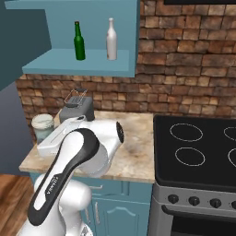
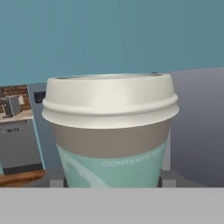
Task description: Sort all alcoholic drinks to one cabinet, and non-alcoholic drinks to the other.
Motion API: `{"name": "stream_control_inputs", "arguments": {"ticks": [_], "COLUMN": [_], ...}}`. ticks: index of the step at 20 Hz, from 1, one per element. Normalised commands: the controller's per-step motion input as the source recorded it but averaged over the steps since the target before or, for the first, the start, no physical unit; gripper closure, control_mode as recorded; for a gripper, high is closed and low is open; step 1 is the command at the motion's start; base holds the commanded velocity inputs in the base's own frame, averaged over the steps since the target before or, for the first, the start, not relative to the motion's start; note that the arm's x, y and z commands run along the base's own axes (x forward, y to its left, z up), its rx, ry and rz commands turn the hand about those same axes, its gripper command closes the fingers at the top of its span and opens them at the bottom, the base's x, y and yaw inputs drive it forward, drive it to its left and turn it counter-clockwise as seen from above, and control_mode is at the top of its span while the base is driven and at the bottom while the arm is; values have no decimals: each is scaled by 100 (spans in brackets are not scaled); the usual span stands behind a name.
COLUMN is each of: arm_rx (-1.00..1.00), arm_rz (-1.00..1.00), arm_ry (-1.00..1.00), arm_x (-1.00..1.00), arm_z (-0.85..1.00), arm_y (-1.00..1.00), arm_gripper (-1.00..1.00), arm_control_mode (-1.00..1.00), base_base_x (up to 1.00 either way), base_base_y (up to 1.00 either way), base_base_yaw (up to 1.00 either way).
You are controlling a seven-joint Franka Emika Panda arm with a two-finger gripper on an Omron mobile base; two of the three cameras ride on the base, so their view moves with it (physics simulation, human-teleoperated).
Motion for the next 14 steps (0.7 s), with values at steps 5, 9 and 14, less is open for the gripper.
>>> {"name": "stream_control_inputs", "arguments": {"ticks": [5, 9, 14], "arm_rx": [-3, 0, 0], "arm_rz": [1, 0, 0], "arm_ry": [12, 0, 0], "arm_x": [2, 0, 0], "arm_z": [0, 0, 0], "arm_y": [6, 0, 0], "arm_gripper": [100, 100, 100], "arm_control_mode": [-100, 100, 100], "base_base_x": [0, -62, -89], "base_base_y": [0, -13, -57], "base_base_yaw": [0, 0, -2]}}
